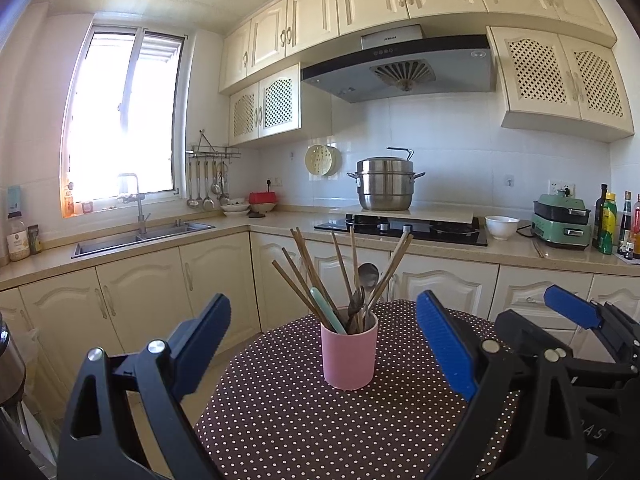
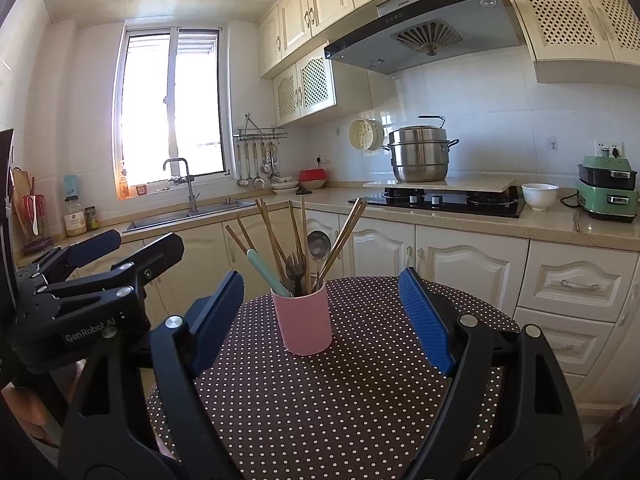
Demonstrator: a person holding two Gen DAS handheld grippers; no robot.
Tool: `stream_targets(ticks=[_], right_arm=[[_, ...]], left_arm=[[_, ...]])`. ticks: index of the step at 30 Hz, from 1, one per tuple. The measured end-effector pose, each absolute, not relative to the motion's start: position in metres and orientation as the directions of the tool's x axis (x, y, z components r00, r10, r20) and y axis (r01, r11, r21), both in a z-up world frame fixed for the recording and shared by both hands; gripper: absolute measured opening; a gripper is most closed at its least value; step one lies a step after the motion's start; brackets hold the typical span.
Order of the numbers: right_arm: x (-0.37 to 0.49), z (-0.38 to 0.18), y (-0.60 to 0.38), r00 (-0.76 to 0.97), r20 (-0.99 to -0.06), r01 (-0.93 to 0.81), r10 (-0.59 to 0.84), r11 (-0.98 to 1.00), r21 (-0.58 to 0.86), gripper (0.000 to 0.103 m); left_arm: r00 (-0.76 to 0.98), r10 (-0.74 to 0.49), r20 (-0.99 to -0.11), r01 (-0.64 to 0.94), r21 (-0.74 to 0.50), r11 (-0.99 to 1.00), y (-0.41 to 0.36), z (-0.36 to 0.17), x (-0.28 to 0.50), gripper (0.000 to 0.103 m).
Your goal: Organize utensils
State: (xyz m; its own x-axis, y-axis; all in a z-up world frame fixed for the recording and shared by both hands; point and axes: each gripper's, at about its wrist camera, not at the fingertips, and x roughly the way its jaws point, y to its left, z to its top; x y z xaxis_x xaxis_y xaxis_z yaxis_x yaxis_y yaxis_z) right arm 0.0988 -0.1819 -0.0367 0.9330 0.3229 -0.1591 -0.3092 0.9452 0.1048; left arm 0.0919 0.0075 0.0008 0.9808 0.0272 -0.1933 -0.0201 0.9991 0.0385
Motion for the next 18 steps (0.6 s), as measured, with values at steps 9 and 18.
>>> stream_targets(ticks=[9, 18], right_arm=[[0.130, -0.044, -0.178, 0.917, -0.198, -0.326, 0.346, 0.937, 0.126, 0.080], [0.166, -0.061, -0.173, 0.895, -0.265, -0.333, 0.360, 0.932, 0.141, 0.081]], left_arm=[[0.972, 0.036, -0.232, -0.029, 0.032, 0.999, 0.012, -0.008, 0.121, 0.092], [0.947, 0.050, -0.318, -0.046, 0.021, 0.999, 0.016, -0.029, 0.160, 0.092]])
